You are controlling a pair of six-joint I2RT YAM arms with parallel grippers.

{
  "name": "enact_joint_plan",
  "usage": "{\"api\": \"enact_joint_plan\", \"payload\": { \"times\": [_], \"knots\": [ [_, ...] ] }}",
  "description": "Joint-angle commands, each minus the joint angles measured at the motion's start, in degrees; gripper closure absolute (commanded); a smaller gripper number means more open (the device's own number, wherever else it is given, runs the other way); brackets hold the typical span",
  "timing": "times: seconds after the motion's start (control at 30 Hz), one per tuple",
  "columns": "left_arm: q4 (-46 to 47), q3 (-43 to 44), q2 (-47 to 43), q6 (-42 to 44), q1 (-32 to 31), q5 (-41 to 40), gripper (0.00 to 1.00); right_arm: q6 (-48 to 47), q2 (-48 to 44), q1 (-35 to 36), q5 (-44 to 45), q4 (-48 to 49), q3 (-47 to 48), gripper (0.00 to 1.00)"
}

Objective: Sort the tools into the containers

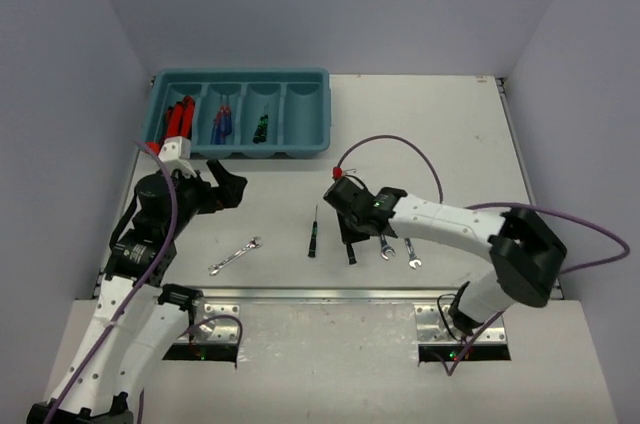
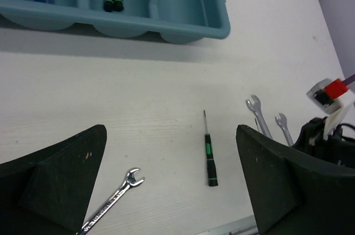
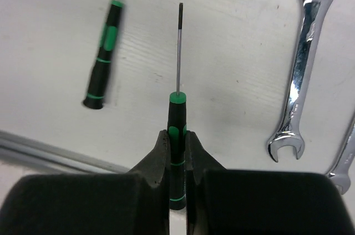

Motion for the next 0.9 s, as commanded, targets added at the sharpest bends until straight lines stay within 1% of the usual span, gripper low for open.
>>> {"api": "enact_joint_plan", "payload": {
  "times": [0.0,0.03,0.07,0.1,0.13,0.17,0.23,0.27,0.33,0.4,0.43,0.47,0.53,0.6,0.77,0.8,0.87],
  "knots": [
    [17.9,-6.9,-1.4,-12.7,-0.7,23.1,0.0,-15.5,-13.0,-0.1,-0.3,11.0,-4.4,1.0],
    [32.1,-13.6,-2.2,-19.8,-1.5,28.8,0.0,-18.3,-14.6,-0.6,-2.7,13.1,-5.5,1.0],
    [43.0,-18.1,-2.1,-25.2,-3.1,30.6,0.0,-20.2,-17.8,-1.1,-6.1,14.9,-6.8,1.0],
    [51.5,-21.3,-1.6,-29.2,-5.0,30.9,0.0,-21.4,-20.2,-1.5,-9.5,16.7,-8.1,1.0],
    [56.2,-22.3,-0.4,-30.5,-7.9,29.2,0.0,-22.1,-21.7,-1.7,-12.8,19.1,-9.7,1.0],
    [59.0,-21.8,1.6,-29.9,-12.3,26.1,0.0,-22.5,-26.4,-1.8,-17.2,22.6,-11.8,1.0],
    [59.6,-19.4,6.2,-26.3,-18.6,20.6,0.0,-22.8,-29.9,-1.8,-23.0,29.0,-14.3,1.0],
    [60.3,-17.8,7.6,-25.6,-22.6,19.4,0.0,-22.8,-31.8,-1.8,-25.7,29.7,-15.3,1.0],
    [62.1,-16.4,10.5,-24.3,-26.1,17.2,0.0,-22.9,-33.2,-1.8,-27.3,30.7,-15.2,1.0],
    [62.7,-15.4,13.0,-23.9,-28.6,14.9,0.03,-22.7,-33.9,-1.8,-27.5,30.2,-14.8,1.0],
    [63.2,-15.2,13.9,-23.8,-29.1,14.2,0.07,-22.7,-34.4,-1.8,-27.4,30.2,-14.7,1.0],
    [64.0,-15.1,14.9,-23.9,-29.5,13.8,0.15,-22.8,-34.6,-1.8,-27.5,30.2,-14.7,1.0],
    [65.3,-15.0,16.7,-24.4,-30.1,13.3,0.32,-22.6,-34.9,-1.8,-28.0,30.2,-14.7,1.0],
    [66.1,-14.4,18.4,-24.6,-30.8,13.3,0.6,-22.2,-34.8,-1.8,-28.4,30.4,-14.5,1.0],
    [66.1,-13.0,22.1,-24.8,-32.9,12.7,0.89,-21.6,-34.2,-1.8,-28.0,30.9,-14.1,1.0],
    [66.0,-12.6,23.1,-24.4,-33.6,12.7,0.99,-21.4,-34.2,-1.8,-27.1,30.9,-13.9,1.0],
    [65.0,-12.0,23.2,-23.8,-33.7,12.6,1.0,-21.4,-34.3,-1.8,-25.7,30.7,-13.8,1.0]
  ]
}}
